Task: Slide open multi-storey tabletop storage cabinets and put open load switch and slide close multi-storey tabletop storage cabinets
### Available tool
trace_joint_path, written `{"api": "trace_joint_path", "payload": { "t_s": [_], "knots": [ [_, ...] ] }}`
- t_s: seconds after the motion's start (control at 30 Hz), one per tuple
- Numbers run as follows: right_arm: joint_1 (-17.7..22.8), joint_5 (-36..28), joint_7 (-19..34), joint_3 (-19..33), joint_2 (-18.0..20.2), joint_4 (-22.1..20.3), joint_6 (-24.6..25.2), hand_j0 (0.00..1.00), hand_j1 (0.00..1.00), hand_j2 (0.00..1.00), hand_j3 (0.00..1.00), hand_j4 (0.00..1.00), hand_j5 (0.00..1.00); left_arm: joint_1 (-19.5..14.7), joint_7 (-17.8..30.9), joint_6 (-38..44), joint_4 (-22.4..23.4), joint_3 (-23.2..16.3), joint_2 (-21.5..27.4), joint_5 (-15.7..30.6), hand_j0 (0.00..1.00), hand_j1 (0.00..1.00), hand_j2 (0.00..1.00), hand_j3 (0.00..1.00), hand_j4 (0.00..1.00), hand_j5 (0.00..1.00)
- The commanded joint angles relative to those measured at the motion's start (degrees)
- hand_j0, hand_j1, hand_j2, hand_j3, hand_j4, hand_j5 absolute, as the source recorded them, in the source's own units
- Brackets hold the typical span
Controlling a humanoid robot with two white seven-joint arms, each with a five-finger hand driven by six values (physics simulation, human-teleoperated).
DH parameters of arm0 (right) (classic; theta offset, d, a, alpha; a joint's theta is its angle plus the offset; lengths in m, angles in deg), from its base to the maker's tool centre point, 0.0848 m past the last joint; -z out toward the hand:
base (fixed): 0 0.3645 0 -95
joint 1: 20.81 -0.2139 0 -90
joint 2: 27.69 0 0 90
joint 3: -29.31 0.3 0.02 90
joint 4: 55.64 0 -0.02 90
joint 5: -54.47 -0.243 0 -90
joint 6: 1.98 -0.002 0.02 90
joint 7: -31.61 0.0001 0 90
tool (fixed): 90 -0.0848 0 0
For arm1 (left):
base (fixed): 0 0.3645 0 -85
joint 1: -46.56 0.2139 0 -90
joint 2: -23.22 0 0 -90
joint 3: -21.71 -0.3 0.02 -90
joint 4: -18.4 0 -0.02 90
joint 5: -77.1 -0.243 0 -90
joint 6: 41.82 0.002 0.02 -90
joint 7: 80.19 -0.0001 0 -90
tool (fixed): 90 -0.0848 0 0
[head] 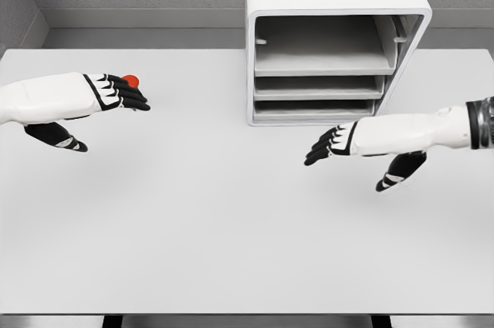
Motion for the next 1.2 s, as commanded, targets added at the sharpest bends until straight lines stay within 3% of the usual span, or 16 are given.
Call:
{"api": "trace_joint_path", "payload": {
  "t_s": [0.0, 0.17, 0.27, 0.4, 0.53, 0.6, 0.7, 0.77, 0.9, 1.17],
  "knots": [
    [-0.1, -1.1, 0.6, 0.1, -0.6, 0.1, 0.1, 1.00, 1.00, 1.00, 1.00, 1.00, 1.00, 0.0, 0.0, 0.2, 0.0, 0.0, 0.0, 0.3, 1.00, 1.00, 1.00, 1.00, 1.00, 1.00],
    [-1.5, -0.6, 0.6, -0.1, -0.6, 1.8, 0.1, 1.00, 1.00, 1.00, 1.00, 1.00, 1.00, -0.1, 0.0, 0.2, 1.0, -0.1, -0.5, -1.4, 1.00, 1.00, 1.00, 1.00, 1.00, 1.00],
    [-2.6, 0.5, 0.6, 0.4, -1.2, 2.5, 0.1, 1.00, 1.00, 1.00, 1.00, 1.00, 1.00, -2.4, 0.0, 0.2, 5.7, -0.2, -2.4, -4.0, 1.00, 1.00, 1.00, 1.00, 1.00, 1.00],
    [-4.4, 0.1, 0.6, 1.9, -3.5, 7.4, 0.1, 1.00, 1.00, 1.00, 1.00, 1.00, 1.00, -6.4, 0.0, 0.2, 11.1, -1.1, -9.3, -13.5, 1.00, 1.00, 1.00, 1.00, 1.00, 1.00],
    [-4.6, -0.5, 0.6, 2.8, -5.0, 8.5, 5.1, 1.00, 1.00, 1.00, 1.00, 1.00, 1.00, -12.0, 0.0, 0.2, 20.4, -6.6, -14.6, -14.8, 1.00, 1.00, 1.00, 1.00, 1.00, 1.00],
    [-4.6, -0.6, 0.6, 2.7, -6.6, 12.1, 5.6, 1.00, 1.00, 1.00, 1.00, 1.00, 1.00, -13.4, 0.0, 0.2, 24.0, -7.5, -17.6, -17.2, 1.00, 1.00, 1.00, 1.00, 1.00, 1.00],
    [-5.4, -0.6, 0.6, 2.8, -7.3, 12.5, 8.7, 1.00, 1.00, 1.00, 1.00, 1.00, 1.00, -16.3, 0.0, 0.2, 32.5, -9.7, -21.5, -17.3, 1.00, 1.00, 1.00, 1.00, 1.00, 1.00],
    [-5.4, -0.6, 0.6, 2.8, -8.0, 15.0, 8.8, 1.00, 1.00, 1.00, 1.00, 1.00, 1.00, -17.8, 0.0, 0.2, 37.0, -10.1, -22.6, -17.3, 1.00, 1.00, 1.00, 1.00, 1.00, 1.00],
    [-5.4, -0.6, 0.6, 2.8, -9.8, 17.2, 11.8, 1.00, 1.00, 1.00, 1.00, 1.00, 1.00, -18.7, 0.0, 0.2, 40.6, -10.1, -24.3, -17.4, 1.00, 1.00, 1.00, 1.00, 1.00, 1.00],
    [-6.2, -0.5, 0.6, 2.8, -12.4, 17.2, 18.3, 1.00, 1.00, 1.00, 1.00, 1.00, 1.00, -19.1, 0.0, 0.2, 40.7, -10.5, -26.2, -18.3, 1.00, 1.00, 1.00, 1.00, 1.00, 1.00]
  ]
}}
